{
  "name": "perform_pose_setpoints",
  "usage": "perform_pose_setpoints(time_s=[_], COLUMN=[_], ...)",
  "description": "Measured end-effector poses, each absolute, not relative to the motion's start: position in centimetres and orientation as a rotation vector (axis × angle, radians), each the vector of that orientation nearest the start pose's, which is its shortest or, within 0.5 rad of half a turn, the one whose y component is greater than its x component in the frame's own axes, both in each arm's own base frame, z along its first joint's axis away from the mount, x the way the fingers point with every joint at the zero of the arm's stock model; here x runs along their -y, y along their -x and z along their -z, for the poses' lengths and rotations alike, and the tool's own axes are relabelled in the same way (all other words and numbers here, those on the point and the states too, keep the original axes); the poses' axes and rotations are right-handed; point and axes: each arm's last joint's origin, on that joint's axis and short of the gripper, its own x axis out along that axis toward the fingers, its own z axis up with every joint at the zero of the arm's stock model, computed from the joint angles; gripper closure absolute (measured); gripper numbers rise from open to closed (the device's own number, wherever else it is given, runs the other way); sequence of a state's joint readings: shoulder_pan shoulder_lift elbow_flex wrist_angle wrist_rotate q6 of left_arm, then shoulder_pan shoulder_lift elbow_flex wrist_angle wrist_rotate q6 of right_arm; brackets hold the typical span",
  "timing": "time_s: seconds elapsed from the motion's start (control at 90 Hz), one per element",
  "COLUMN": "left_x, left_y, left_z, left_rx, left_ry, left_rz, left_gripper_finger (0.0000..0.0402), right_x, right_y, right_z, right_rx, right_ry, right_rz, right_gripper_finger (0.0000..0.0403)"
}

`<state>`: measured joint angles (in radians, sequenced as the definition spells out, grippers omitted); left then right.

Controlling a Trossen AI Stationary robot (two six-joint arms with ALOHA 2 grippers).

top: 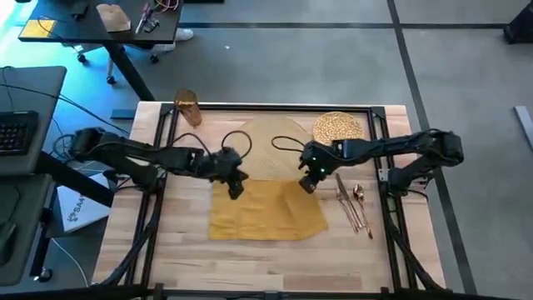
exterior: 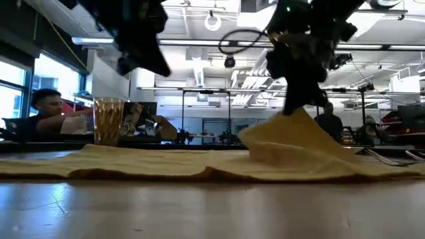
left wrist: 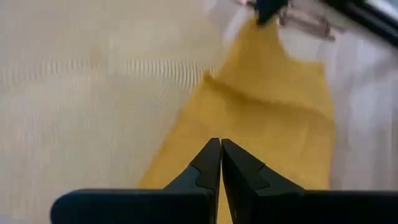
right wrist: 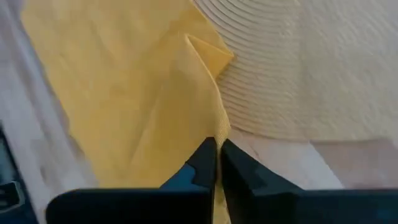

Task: Set table place
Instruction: Fold the yellow table napkin

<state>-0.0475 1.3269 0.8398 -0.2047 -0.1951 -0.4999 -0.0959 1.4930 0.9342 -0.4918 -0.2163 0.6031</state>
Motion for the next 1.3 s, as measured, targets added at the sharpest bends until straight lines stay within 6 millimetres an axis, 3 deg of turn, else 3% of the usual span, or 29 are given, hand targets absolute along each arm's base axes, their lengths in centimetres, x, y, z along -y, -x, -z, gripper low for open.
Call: perform_pose_setpoints(time_s=[0.311,0.589,0.911,1.3], left_x=[-1.7,-0.9,1.3,1.0], left_y=[-32.9,-36.1,-39.5,-39.5], left_z=[-20.3,-16.8,-18.1,-17.5], left_rx=[-0.466,-0.351,-0.316,-0.473], left_ry=[0.357,0.339,0.154,0.113], left_rz=[-0.095,0.183,0.296,0.28], left_gripper_finger=[0.0345,0.0293,0.0258,0.0279], right_x=[-2.4,-4.4,-4.6,-4.6], right_y=[-31.8,-32.1,-32.1,-32.0], right_z=[-23.1,-23.7,-23.7,-23.6], right_rx=[-1.098,-1.143,-1.147,-1.156], right_ry=[-0.553,-0.519,-0.548,-0.544], right_rz=[0.105,0.121,0.142,0.149], right_gripper_finger=[0.0403,0.0403,0.0403,0.0403])
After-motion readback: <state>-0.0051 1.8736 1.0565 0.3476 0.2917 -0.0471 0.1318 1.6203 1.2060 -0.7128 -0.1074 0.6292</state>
